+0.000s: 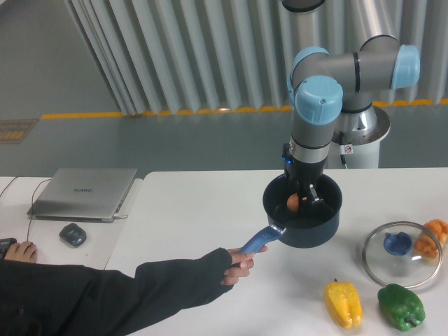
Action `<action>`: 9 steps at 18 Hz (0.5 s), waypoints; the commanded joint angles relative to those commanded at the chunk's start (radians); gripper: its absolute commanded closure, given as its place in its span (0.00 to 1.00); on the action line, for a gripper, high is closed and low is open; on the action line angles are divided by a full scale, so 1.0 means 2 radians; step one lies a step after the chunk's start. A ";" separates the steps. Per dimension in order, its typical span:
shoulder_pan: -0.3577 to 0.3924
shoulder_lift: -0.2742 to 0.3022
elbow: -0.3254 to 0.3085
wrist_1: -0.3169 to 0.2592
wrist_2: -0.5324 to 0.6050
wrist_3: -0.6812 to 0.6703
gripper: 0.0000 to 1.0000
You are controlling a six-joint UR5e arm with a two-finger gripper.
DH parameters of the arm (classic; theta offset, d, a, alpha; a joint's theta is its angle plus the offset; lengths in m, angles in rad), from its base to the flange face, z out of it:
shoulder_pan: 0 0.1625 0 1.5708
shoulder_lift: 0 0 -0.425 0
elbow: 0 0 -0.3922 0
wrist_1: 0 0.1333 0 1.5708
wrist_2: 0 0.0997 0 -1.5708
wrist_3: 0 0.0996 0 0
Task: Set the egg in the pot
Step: 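Open the gripper to release the egg into the pot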
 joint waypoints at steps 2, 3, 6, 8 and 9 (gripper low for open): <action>0.000 0.000 0.000 -0.001 0.000 0.000 0.67; 0.000 -0.001 -0.002 -0.001 0.001 0.000 0.67; -0.002 -0.002 -0.003 0.000 0.001 0.000 0.67; -0.002 -0.002 -0.004 0.000 0.004 0.001 0.67; -0.002 -0.002 -0.004 0.000 0.003 0.001 0.67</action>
